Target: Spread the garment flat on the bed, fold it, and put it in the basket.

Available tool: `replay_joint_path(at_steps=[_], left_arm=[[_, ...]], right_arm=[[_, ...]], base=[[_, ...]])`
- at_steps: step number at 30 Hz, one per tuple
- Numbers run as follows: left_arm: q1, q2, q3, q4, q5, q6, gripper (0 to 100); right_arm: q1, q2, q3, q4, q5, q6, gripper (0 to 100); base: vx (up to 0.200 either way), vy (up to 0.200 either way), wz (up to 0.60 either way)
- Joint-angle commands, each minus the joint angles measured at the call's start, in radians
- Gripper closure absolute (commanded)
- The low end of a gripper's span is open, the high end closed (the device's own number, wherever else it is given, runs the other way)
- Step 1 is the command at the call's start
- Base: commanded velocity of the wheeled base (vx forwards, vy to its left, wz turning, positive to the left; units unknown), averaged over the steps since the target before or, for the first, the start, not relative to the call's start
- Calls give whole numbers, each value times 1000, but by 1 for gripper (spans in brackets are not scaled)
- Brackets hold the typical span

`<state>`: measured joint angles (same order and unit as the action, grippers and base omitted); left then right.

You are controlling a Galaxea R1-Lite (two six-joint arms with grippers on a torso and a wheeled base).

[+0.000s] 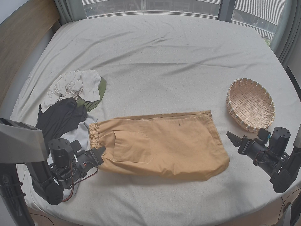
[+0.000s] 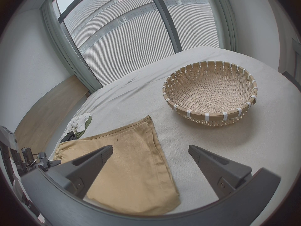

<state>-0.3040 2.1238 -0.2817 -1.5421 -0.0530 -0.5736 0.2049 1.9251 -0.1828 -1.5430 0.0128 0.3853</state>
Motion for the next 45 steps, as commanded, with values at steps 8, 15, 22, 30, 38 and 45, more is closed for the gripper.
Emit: replay_joint_path(at_steps=[8,15,22,30,38,45], left_arm=[[8,-44,45,-1,-22,9,100],[2,-73,44,-3,-24,8,100],[-81,-79,-30,-6,-18,3,100],[-216,-74,-120,-4,-31,1,100],[-313,-22,-261,0,-97,-20,100],[-403,70,-409,-3,-99,-48,100]], right_arm=[[27,3,0,1,0,18,0],[45,0,0,0,-2,20,0],[50,5,-3,0,1,38,0],[85,5,-4,0,0,50,0],[111,5,-17,-2,-2,53,0],[111,9,-47,0,-2,89,0]], base=[[0,0,0],[0,0,0],[0,0,0],[0,0,0],[0,0,0],[0,0,0]])
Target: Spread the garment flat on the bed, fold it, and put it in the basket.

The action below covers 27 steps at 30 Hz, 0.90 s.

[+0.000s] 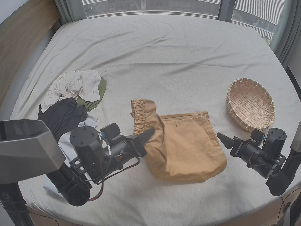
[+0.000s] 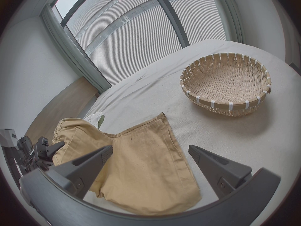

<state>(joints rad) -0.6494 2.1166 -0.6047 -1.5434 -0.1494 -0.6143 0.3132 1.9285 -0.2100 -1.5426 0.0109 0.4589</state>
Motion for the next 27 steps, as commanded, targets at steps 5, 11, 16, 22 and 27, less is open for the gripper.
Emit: replay_joint_path(at_steps=[5,11,16,22,27], left_arm=[[-90,151,-181,0,-3,-7,100],[-125,209,-244,5,-32,-9,100],[-124,235,-268,9,-35,-7,100],[-121,237,-268,19,-49,-7,0],[-128,230,-268,17,-38,-7,0]], right_arm=[[0,15,-26,-2,-2,17,0],[-5,26,-29,-2,-3,17,0],[-6,26,-31,-2,-5,17,0],[-9,24,-34,-2,-6,17,0],[-9,24,-32,-2,-6,17,0]], base=[[0,0,0],[0,0,0],[0,0,0],[0,0,0],[0,0,0]])
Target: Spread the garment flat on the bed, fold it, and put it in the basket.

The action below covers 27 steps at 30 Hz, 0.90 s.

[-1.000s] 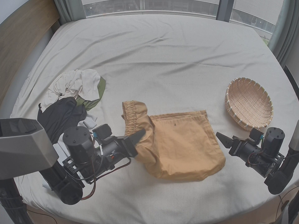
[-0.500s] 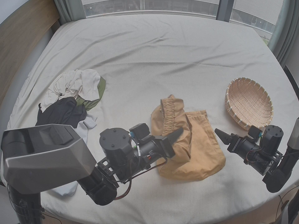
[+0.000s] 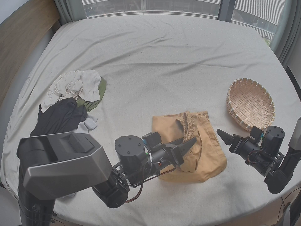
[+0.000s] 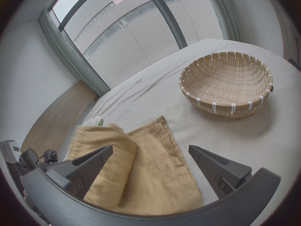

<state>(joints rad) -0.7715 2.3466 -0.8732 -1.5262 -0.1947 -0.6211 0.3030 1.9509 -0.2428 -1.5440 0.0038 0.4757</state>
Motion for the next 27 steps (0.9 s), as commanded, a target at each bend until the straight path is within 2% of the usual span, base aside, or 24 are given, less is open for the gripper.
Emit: replay_joint_path(at_steps=[1,7,12,17,20,24,25,27], left_arm=[[-8,0,0,0,8,0,0],[-2,0,13,4,41,4,0],[93,-99,169,6,52,55,0],[146,-170,306,-5,50,90,0],[187,-216,418,-15,49,150,0],[215,-251,480,-15,47,170,0],[230,-274,514,-15,49,173,0],[242,-286,536,-15,49,175,0]], right_arm=[[1,2,2,-1,1,0,0],[-1,3,5,1,1,0,0],[-21,13,8,1,1,0,0],[-21,56,25,1,-2,-2,0],[-18,63,63,2,2,4,0],[-13,63,97,2,5,44,0],[-13,63,120,2,10,86,0],[-16,63,129,2,10,106,0]], base=[[0,0,0],[0,0,0],[0,0,0],[0,0,0],[0,0,0],[0,0,0],[0,0,0],[0,0,0]])
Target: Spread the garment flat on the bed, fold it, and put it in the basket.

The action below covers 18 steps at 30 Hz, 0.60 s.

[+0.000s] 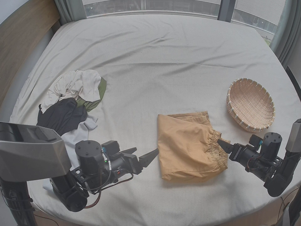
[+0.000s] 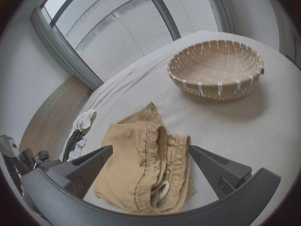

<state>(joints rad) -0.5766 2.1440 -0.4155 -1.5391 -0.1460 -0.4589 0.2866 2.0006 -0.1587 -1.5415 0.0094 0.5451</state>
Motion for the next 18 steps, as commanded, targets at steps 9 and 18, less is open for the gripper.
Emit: replay_joint_path(at_steps=[9,18], left_arm=[[127,-87,162,-6,-7,98,0],[119,-121,192,-6,-4,100,0]], right_arm=[[-4,95,93,0,20,55,0],[14,225,10,-2,27,154,0]], base=[[0,0,0],[0,0,0]])
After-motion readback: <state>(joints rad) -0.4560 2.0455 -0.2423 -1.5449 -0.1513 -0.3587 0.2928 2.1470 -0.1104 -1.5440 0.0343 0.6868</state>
